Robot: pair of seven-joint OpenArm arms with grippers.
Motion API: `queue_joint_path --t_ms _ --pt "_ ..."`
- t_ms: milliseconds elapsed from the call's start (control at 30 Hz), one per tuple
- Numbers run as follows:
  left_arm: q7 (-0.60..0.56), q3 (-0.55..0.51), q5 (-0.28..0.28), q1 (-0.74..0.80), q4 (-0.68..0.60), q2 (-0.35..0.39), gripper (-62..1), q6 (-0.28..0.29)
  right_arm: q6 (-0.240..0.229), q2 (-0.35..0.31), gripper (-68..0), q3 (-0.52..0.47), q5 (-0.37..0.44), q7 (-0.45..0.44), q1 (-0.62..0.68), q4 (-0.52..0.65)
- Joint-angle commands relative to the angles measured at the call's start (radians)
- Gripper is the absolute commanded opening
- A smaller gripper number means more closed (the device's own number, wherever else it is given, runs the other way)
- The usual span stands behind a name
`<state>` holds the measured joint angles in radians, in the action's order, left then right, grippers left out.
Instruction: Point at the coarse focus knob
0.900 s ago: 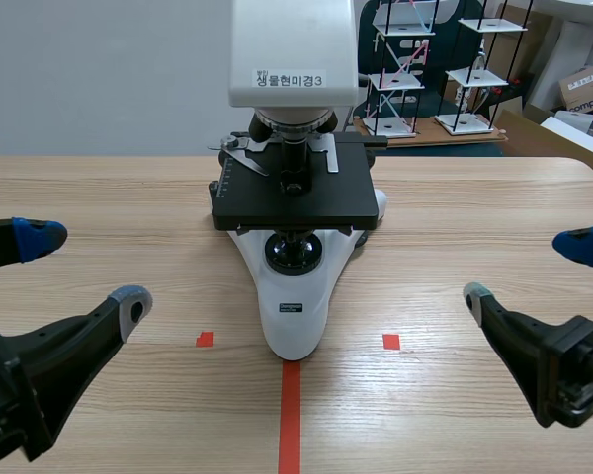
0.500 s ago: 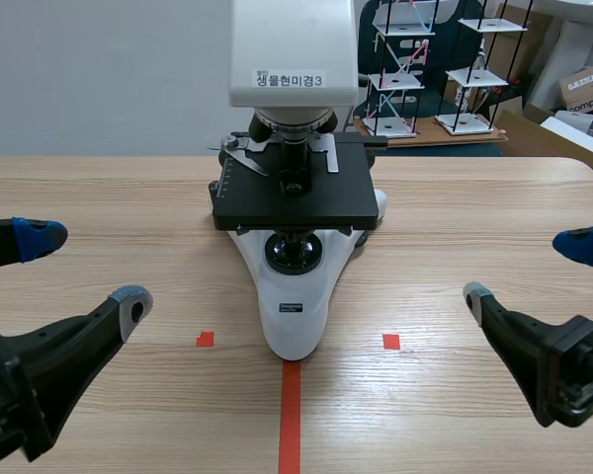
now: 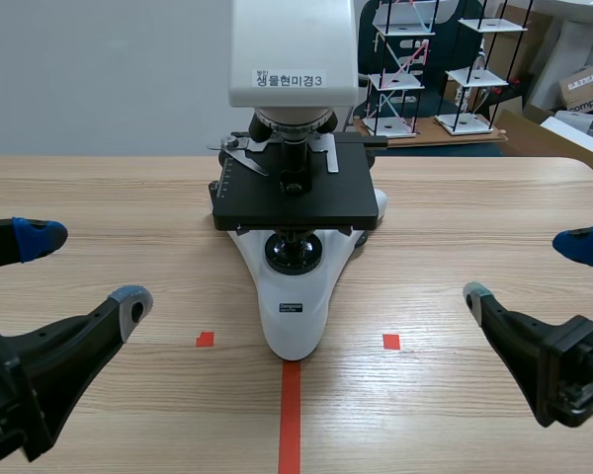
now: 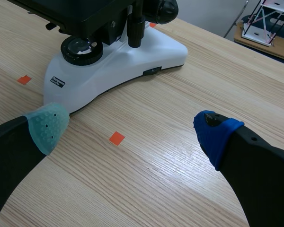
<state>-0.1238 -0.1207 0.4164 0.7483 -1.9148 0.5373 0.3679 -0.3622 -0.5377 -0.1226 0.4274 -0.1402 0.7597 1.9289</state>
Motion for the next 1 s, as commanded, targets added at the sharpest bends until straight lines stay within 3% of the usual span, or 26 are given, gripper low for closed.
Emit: queue_joint_path --t_ms 0,600,700,800,867,967 --pt "-0.014 -0.003 0.006 -0.001 -0.011 -0.002 -1.1 0.001 0.003 -0.002 -10.0 -0.002 0.003 -0.015 -0.012 0.002" --pt "-0.014 -0.003 0.006 -0.001 -0.011 -0.002 -1.1 0.001 0.003 -0.002 -10.4 -0.002 0.003 -0.016 -0.012 0.002" --pt "-0.014 -0.003 0.006 -0.001 -0.011 -0.002 -1.1 0.001 0.006 -0.003 -23.8 -0.002 0.003 -0.016 -0.012 0.002" --pt "-0.014 -0.003 0.006 -0.001 -0.011 -0.002 -1.1 0.001 0.006 -0.003 -48.5 -0.012 0.004 -0.034 -0.012 0.002" --pt "-0.014 -0.003 0.006 -0.001 -0.011 -0.002 -1.1 0.001 0.006 -0.003 -61.3 -0.027 0.005 -0.089 -0.015 0.003" --pt "-0.014 -0.003 0.006 -0.001 -0.011 -0.002 -1.1 0.001 0.018 -0.002 -66.1 -0.063 0.02 -0.128 -0.032 0.016"
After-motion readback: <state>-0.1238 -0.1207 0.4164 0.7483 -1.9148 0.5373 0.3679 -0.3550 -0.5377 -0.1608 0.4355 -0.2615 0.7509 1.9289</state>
